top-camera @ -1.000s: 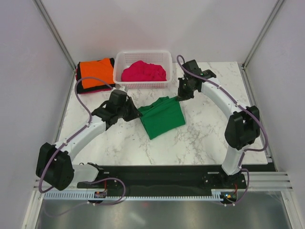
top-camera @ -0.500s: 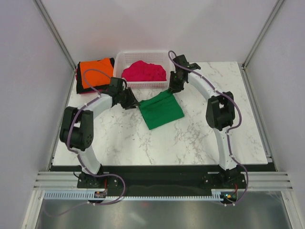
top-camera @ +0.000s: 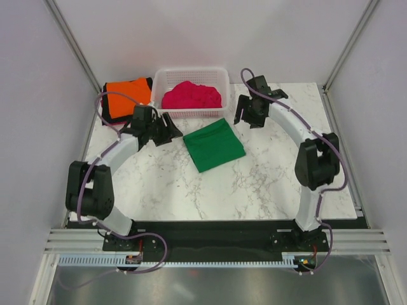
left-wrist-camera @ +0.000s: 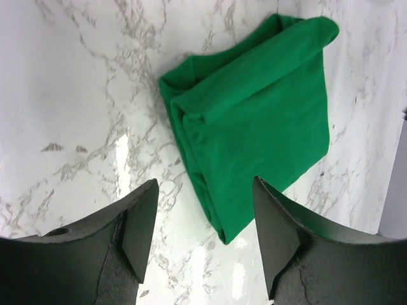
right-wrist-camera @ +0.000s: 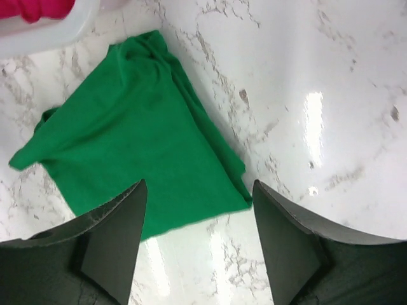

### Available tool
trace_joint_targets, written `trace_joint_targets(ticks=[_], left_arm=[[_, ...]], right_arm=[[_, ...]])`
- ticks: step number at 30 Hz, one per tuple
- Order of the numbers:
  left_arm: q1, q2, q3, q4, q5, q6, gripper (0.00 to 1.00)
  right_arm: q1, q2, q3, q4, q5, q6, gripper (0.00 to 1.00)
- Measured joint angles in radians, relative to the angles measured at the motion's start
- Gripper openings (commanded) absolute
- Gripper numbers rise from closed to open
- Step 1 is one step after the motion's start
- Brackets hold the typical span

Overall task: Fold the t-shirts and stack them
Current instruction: Neatly place the folded tshirt to the corner

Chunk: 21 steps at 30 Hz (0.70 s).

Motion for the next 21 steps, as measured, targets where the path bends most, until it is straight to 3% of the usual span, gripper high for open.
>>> trace_joint_targets(ticks=[3, 7, 15, 21], left_arm=[[-0.002, -0.077, -0.146, 0.11, 0.005, -0.001, 0.7], [-0.011, -0.043, -0.245, 0.221, 0.023, -0.003, 0.7], [-0.018, 0.174, -0.239, 0.46, 0.09, -0.053, 0.7], [-0.023, 0.301, -0.131, 0.537, 0.091, -0.114, 0.47]], right_arm=[[0.004, -0.184, -0.184, 0.047, 0.014, -0.01, 0.8], [0.004, -0.341, -0.368, 0.095, 0.009, -0.026, 0.82], [0.005, -0.391, -0.593, 0.143, -0.044, -0.056, 0.82], [0.004, -0.391, -0.616, 0.167, -0.065, -0.078, 0.82]])
